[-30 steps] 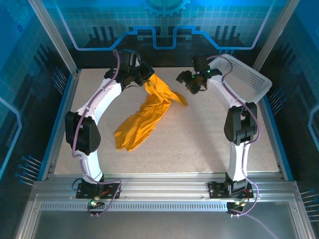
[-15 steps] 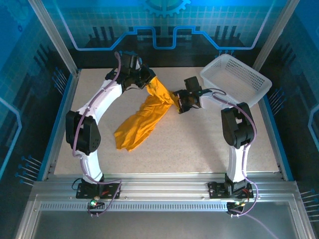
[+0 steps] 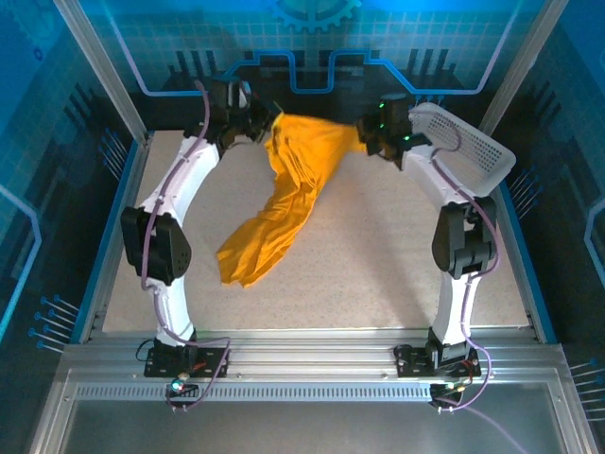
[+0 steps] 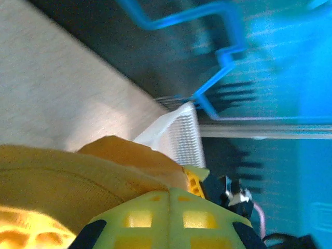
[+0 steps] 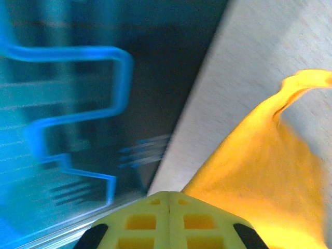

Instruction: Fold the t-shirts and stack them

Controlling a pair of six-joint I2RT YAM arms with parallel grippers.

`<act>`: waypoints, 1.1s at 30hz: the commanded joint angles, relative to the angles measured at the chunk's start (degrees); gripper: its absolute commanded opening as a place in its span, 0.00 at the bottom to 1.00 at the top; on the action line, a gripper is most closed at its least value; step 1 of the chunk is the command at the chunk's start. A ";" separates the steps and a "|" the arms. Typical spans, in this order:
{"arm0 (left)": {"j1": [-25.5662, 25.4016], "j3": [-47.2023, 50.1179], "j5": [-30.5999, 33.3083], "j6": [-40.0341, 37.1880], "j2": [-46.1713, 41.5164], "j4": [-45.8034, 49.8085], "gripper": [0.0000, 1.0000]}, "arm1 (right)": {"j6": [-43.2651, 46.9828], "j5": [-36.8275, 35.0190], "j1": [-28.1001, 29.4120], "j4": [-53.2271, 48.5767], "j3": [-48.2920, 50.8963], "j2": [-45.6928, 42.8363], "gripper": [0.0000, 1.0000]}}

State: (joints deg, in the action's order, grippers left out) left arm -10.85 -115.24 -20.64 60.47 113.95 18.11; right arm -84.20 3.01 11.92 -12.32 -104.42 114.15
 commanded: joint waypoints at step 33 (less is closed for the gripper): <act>10.05 30.16 31.80 -13.03 -20.83 13.51 0.48 | 36.96 -5.14 26.31 -6.18 26.63 -29.09 0.12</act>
State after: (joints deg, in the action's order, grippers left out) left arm -3.77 -95.07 -2.22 52.69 95.74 20.58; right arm -50.76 1.83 38.22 -15.97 -80.07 84.07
